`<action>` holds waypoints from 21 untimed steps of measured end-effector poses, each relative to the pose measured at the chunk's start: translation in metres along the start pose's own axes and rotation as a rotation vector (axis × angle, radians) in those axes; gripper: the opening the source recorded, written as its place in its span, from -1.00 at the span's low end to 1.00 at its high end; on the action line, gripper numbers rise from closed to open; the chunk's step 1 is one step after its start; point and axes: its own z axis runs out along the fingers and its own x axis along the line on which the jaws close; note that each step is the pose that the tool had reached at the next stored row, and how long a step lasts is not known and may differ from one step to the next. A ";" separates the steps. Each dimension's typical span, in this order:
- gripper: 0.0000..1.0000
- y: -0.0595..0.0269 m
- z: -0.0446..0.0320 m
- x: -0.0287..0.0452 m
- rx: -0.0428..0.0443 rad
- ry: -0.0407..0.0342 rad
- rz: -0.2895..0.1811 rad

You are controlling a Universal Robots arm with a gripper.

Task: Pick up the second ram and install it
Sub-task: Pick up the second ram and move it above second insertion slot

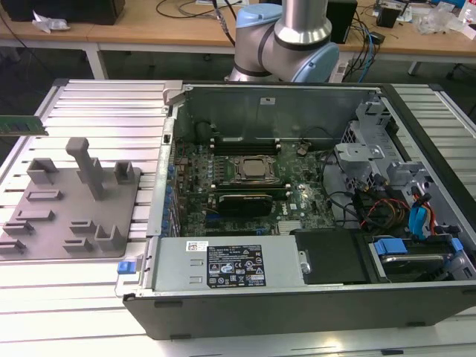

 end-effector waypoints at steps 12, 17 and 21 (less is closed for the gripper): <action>-0.82 -0.0155 -0.0004 -0.0003 0.0000 0.0001 0.000; -0.82 -0.0286 -0.0007 -0.0005 -0.0001 0.0000 0.000; -0.82 -0.0415 -0.0010 -0.0007 -0.0001 0.0000 0.000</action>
